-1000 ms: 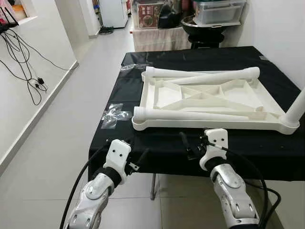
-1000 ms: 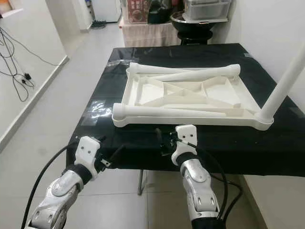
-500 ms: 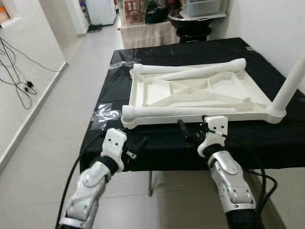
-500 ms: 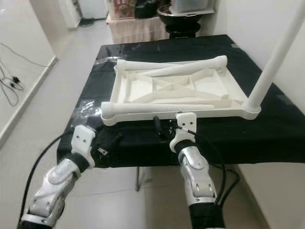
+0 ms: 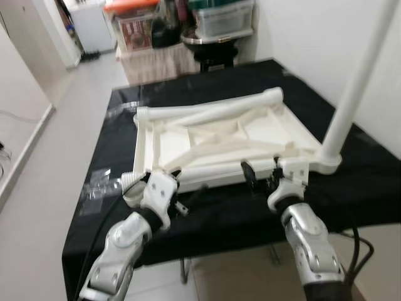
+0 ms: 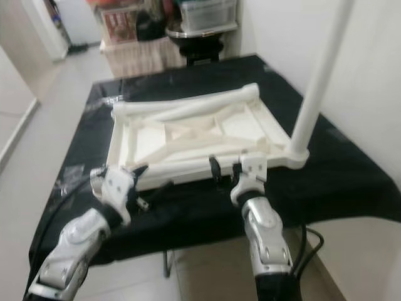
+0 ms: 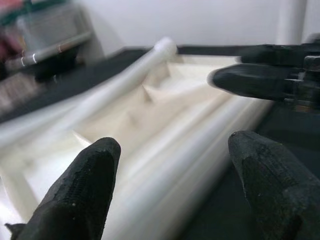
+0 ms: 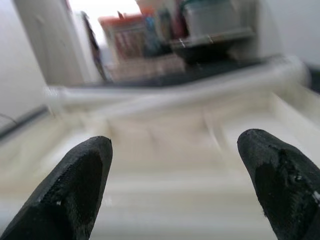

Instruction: Building children table

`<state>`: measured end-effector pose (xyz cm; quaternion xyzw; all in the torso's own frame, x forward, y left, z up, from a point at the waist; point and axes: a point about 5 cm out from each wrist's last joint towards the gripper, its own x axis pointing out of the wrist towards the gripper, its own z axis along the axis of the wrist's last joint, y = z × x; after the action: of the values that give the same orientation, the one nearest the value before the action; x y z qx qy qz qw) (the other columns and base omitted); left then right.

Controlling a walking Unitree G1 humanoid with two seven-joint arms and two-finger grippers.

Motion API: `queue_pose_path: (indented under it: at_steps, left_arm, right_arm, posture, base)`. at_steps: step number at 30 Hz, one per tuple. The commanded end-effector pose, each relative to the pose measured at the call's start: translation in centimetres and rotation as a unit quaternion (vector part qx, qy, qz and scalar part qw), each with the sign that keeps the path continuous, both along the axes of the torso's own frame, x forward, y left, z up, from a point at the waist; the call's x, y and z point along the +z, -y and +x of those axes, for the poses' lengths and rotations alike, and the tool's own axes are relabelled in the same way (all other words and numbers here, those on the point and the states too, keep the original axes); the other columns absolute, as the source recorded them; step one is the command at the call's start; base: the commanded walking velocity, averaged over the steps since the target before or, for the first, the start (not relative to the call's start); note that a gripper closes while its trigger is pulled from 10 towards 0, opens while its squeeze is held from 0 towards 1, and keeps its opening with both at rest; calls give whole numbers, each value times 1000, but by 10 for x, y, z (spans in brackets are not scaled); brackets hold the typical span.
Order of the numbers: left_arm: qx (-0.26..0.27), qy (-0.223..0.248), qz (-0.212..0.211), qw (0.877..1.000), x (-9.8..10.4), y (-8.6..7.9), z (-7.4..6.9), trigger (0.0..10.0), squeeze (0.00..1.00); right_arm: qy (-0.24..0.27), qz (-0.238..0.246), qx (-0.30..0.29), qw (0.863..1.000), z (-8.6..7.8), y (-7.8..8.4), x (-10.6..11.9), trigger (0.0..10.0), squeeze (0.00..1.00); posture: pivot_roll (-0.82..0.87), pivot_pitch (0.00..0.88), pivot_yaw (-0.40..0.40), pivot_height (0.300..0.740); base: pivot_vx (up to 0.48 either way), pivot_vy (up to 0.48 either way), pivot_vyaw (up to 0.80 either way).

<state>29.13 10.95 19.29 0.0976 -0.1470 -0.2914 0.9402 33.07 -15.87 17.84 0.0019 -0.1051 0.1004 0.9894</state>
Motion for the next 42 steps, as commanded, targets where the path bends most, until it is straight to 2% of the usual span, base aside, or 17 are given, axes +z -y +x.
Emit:
queue_pose_path:
  at_steps: [1, 6, 8, 10, 11, 12, 13, 14, 16, 17, 18, 19, 23, 27, 29, 34, 42]
  left_arm:
    - [-9, 17, 21, 1000, 14, -8, 3, 10000, 0]
    - [-41, 39, 74, 996, 27, -8, 6, 10000, 0]
    - [-79, 17, 174, 981, 25, -8, 8, 10000, 0]
    - [-85, -19, 290, 953, 20, -18, 14, 10000, 0]
    - [-93, -40, 357, 929, 17, -26, 15, 10000, 0]
    - [-93, -40, 357, 929, 17, -26, 15, 10000, 0]
    - [-104, -63, 423, 898, 15, -36, 13, 10000, 0]
    - [-104, -63, 423, 898, 15, -36, 13, 10000, 0]
    - [-132, -119, 529, 830, 14, -58, 2, 10000, 0]
    - [-132, -119, 529, 830, 14, -58, 2, 10000, 0]
    - [-138, -141, 566, 800, 15, -68, -4, 10000, 0]
    - [-131, -157, 584, 786, 18, -74, -7, 10000, 0]
    - [-107, -182, 582, 785, 22, -78, -9, 10000, 0]
    - [-119, -216, 573, 782, 15, -76, -15, 10000, 0]
    - [-130, -247, 571, 772, 4, -73, -21, 10000, 0]
    - [-129, -282, 569, 762, -14, -70, -22, 10000, 0]
    - [-118, -293, 569, 759, -30, -66, -19, 10000, 0]
  right_arm:
    - [18, -2, 17, 1000, 2, -9, 9, 10000, 0]
    - [31, -7, 12, 999, 5, -6, 20, 10000, 0]
    - [38, -16, 5, 999, 7, 0, 26, 10000, 0]
    - [43, -28, -2, 999, 9, 5, 31, 10000, 0]
    - [44, -33, -7, 998, 9, 8, 33, 10000, 0]
    - [44, -33, -7, 998, 9, 8, 33, 10000, 0]
    - [45, -38, -13, 998, 10, 11, 34, 10000, 0]
    - [45, -38, -13, 998, 10, 11, 34, 10000, 0]
    - [46, -46, -20, 998, 11, 15, 36, 10000, 0]
    - [46, -46, -20, 998, 11, 15, 36, 10000, 0]
    - [45, -49, -21, 998, 11, 16, 36, 10000, 0]
    - [43, -54, -22, 997, 10, 15, 36, 10000, 0]
    - [40, -60, -22, 997, 10, 15, 34, 10000, 0]
    - [37, -63, -20, 997, 10, 13, 32, 10000, 0]
    - [32, -64, -16, 997, 11, 10, 30, 10000, 0]
    - [24, -65, 4, 998, 10, 0, 26, 10000, 0]
    - [16, -62, 25, 998, 7, -9, 23, 10000, 0]
  posture:
    - [-10, 55, 109, 740]
    - [-11, 50, 110, 740]
    - [-11, 50, 110, 740]
    - [-15, 43, 116, 740]
    - [-15, 42, 119, 740]
    - [-15, 42, 119, 740]
    - [-15, 42, 119, 740]
    - [-15, 42, 119, 740]
    - [-19, 37, 128, 740]
    - [-19, 37, 128, 740]
    - [-18, 34, 135, 740]
    - [-14, 34, 141, 740]
    - [-8, 32, 145, 740]
    - [-3, 33, 147, 740]
    - [2, 39, 146, 740]
    - [3, 47, 145, 740]
    - [-4, 59, 146, 740]
  base:
    - [334, 0, 0]
    - [327, 0, 0]
    - [0, 0, 0]
    - [0, 0, 0]
    - [0, 0, 0]
    - [0, 0, 0]
    - [0, 0, 0]
    - [0, 0, 0]
    - [0, 0, 0]
    - [0, 0, 0]
    - [0, 0, 0]
    - [0, 0, 0]
    - [0, 0, 0]
    - [0, 0, 0]
    - [0, 0, 0]
    - [0, 0, 0]
    - [0, 0, 0]
